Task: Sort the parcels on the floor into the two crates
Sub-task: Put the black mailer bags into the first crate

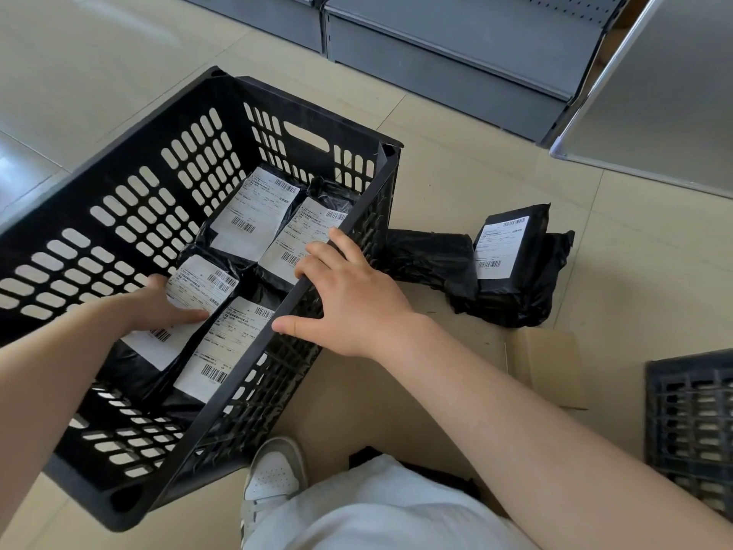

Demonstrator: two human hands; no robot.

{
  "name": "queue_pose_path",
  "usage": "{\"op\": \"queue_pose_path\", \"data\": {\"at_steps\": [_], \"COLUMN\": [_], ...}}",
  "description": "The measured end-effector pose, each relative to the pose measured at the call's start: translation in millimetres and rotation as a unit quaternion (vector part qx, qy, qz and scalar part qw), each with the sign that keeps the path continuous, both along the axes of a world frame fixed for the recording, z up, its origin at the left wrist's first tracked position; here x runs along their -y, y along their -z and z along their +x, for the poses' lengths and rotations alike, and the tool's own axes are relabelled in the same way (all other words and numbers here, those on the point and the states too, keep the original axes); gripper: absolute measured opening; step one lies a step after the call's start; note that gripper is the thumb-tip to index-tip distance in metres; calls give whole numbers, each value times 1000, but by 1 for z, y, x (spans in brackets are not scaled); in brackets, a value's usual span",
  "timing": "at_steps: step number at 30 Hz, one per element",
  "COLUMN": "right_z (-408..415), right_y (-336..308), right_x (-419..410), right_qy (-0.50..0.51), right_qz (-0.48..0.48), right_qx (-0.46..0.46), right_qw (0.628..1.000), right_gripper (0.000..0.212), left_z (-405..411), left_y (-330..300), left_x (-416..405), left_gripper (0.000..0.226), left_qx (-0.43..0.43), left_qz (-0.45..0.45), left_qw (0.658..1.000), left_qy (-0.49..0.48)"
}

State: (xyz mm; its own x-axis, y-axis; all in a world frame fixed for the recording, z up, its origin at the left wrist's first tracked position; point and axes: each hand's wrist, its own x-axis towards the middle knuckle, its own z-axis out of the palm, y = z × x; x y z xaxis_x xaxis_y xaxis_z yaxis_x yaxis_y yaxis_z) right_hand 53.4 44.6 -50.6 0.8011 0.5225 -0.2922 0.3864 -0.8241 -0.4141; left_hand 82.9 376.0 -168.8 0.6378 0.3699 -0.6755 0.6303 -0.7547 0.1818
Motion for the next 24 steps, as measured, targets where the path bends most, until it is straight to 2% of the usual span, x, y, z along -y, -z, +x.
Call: {"op": "queue_pose_path", "data": {"at_steps": [5, 15, 24], "right_z": [0, -1, -1], "right_y": [1, 1, 7], "right_x": [0, 0, 2], "right_qy": [-2, -1, -9], "right_qz": [0, 11, 19], "right_qx": [-1, 0, 14], "right_qw": [1000, 1000, 1000], "right_gripper": [76, 75, 75], "left_z": [5, -10, -16], "left_y": [-5, 0, -1], "left_x": [0, 16, 20], "left_gripper": [107, 102, 103], "left_qx": [24, 30, 47], "left_qz": [16, -22, -8], "left_qw": [999, 999, 998], "left_qy": [-43, -23, -30]}}
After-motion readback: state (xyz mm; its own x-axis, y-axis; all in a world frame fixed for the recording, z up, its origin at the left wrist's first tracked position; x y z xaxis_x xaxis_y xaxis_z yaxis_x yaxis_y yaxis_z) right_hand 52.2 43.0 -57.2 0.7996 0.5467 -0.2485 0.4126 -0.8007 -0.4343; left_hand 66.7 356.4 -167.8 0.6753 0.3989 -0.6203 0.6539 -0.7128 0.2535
